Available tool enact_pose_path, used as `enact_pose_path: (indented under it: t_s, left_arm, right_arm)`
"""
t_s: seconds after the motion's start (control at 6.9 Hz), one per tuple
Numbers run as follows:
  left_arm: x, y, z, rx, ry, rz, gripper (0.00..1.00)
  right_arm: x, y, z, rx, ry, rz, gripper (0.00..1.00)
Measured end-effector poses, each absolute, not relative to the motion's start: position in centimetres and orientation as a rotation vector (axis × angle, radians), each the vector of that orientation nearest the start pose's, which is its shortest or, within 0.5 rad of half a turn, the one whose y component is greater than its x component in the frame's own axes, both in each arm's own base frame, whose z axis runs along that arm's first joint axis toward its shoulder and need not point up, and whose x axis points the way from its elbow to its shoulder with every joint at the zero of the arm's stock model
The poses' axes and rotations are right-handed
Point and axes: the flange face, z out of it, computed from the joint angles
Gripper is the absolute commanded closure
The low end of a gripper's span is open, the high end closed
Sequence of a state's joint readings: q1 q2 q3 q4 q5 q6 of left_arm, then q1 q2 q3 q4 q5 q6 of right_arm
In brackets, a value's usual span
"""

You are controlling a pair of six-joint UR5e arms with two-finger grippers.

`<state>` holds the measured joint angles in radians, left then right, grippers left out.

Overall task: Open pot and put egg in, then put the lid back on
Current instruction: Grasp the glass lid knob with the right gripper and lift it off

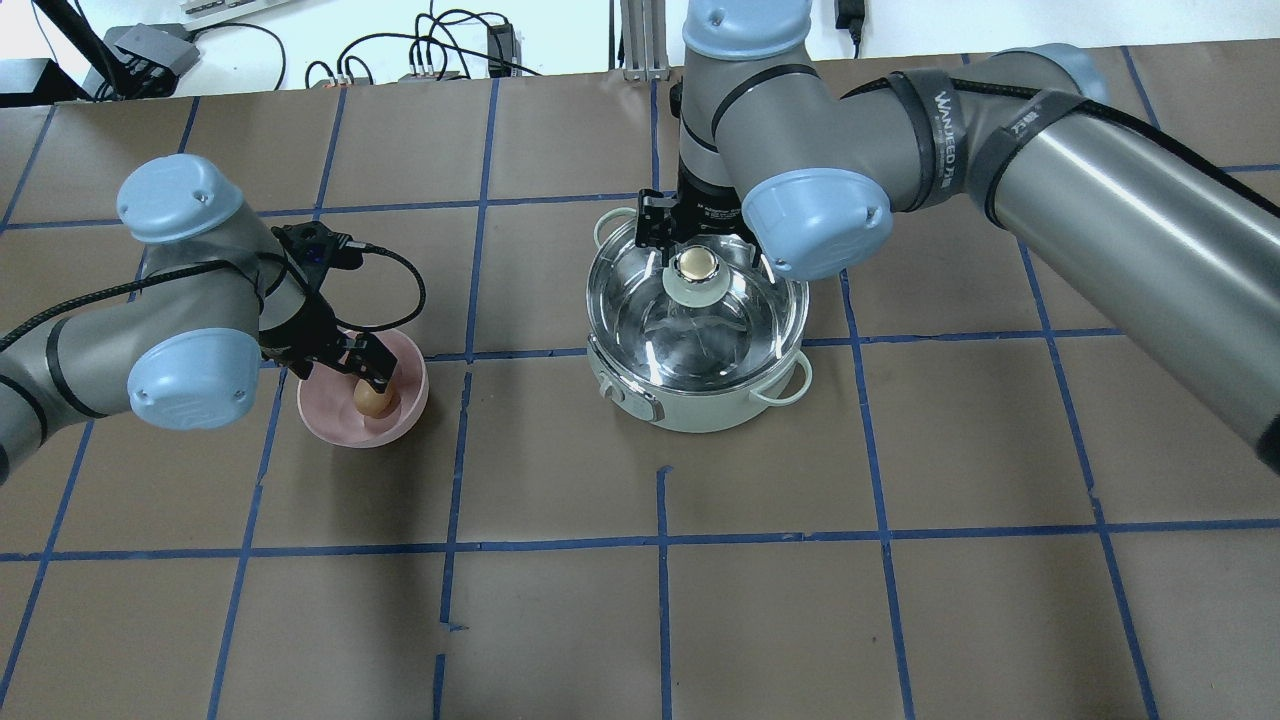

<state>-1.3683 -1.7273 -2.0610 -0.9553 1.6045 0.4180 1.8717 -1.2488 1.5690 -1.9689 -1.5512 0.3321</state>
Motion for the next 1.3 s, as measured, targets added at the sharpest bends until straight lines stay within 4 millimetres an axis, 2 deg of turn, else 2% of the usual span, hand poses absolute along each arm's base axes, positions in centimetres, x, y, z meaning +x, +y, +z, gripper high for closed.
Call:
enact_pose_path:
  t_s: [0.14,0.43,0.58,0.87,1.01,1.16,1.3]
  left_arm:
    - [-3.2,-49.1,23.9,0.337,3.100,0.060,0.00]
    - [-3.3,-49.0,23.5,0.338,3.105,0.062,0.01]
    - [-3.4,-49.2,23.4,0.340,3.116,0.040,0.02]
    - [-3.4,-49.8,22.4,0.344,3.128,0.002,0.02]
    - [-3.4,-50.2,21.6,0.344,3.126,-0.008,0.02]
    - [-3.3,-50.4,21.2,0.345,3.125,-0.012,0.03]
    - [-3.4,-50.6,21.0,0.348,3.126,-0.018,0.03]
  right_arm:
    - [31.8,-54.3,34.9,0.038,3.096,-0.104,0.44]
    - [32.5,-54.1,34.6,0.027,3.095,-0.105,0.72]
    - [32.6,-54.2,34.6,0.016,3.096,-0.105,0.80]
    - [32.4,-54.3,35.2,-0.024,3.111,-0.095,0.84]
    - [32.0,-54.5,36.8,-0.039,3.121,-0.074,0.83]
    - [31.2,-54.5,39.6,-0.045,3.127,-0.058,0.83]
    - [29.2,-54.5,42.7,-0.040,3.130,-0.052,0.83]
